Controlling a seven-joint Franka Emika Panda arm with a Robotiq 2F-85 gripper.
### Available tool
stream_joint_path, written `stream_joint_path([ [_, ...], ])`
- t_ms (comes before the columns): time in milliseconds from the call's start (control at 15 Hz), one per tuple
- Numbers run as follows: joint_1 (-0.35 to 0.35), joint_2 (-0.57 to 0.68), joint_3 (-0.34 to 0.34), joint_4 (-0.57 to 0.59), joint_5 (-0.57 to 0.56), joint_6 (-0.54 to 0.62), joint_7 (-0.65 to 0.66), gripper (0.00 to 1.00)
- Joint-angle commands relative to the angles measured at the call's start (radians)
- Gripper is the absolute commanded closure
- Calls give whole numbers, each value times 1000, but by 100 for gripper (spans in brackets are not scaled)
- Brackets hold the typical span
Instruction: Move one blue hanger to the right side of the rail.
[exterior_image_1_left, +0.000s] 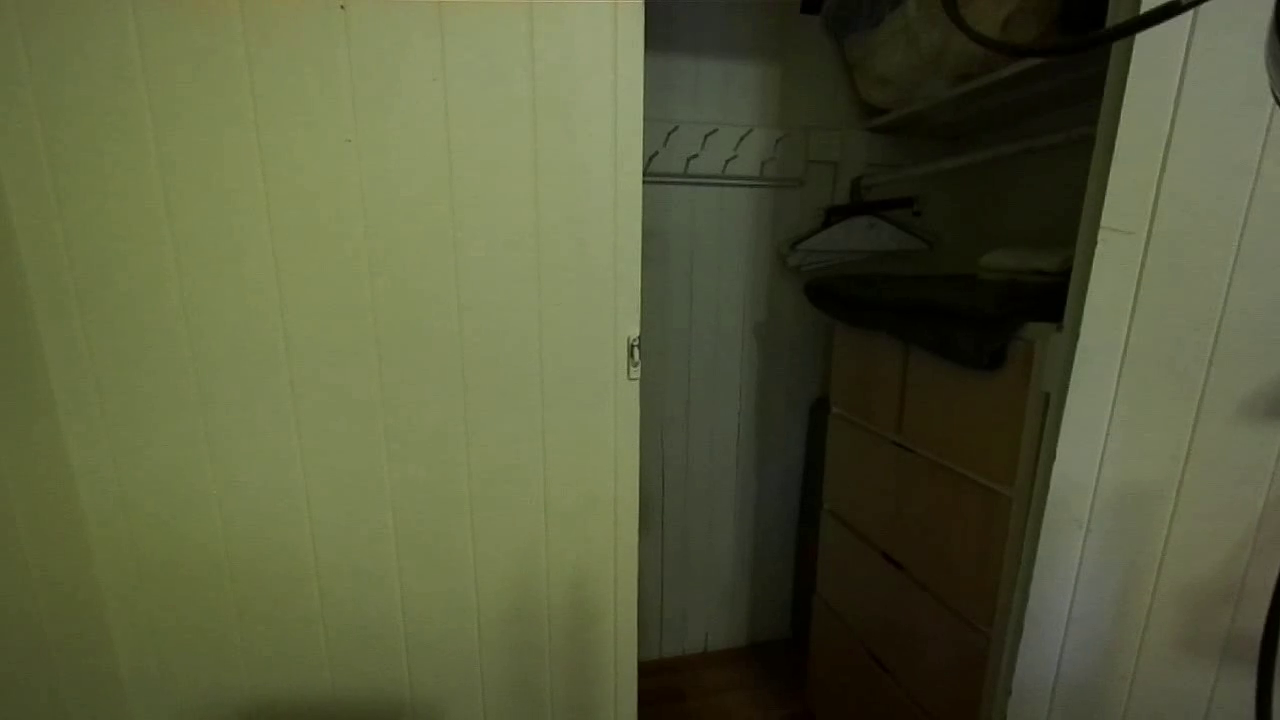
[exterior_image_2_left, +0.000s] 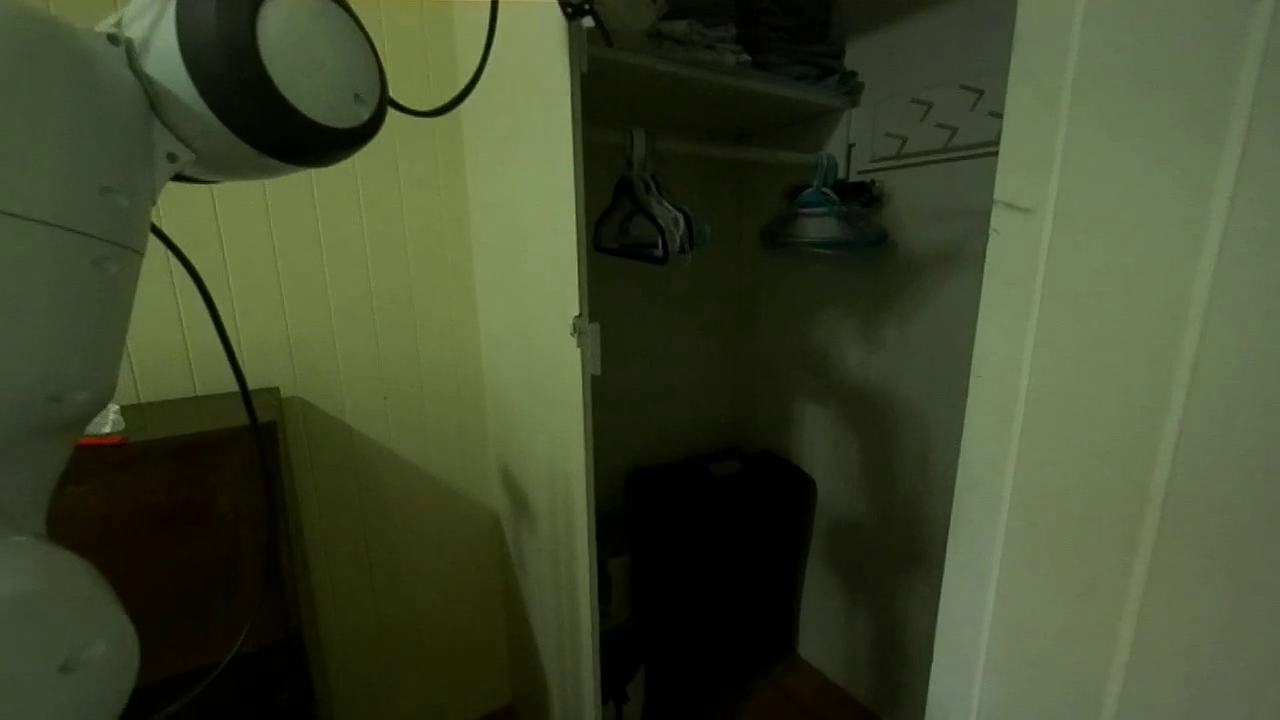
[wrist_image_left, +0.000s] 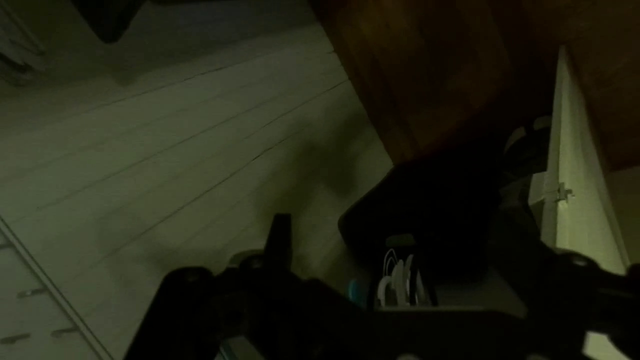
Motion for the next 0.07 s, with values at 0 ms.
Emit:
stream_joint_path([
  [0, -12, -9, 19, -18, -10, 5, 5, 0],
])
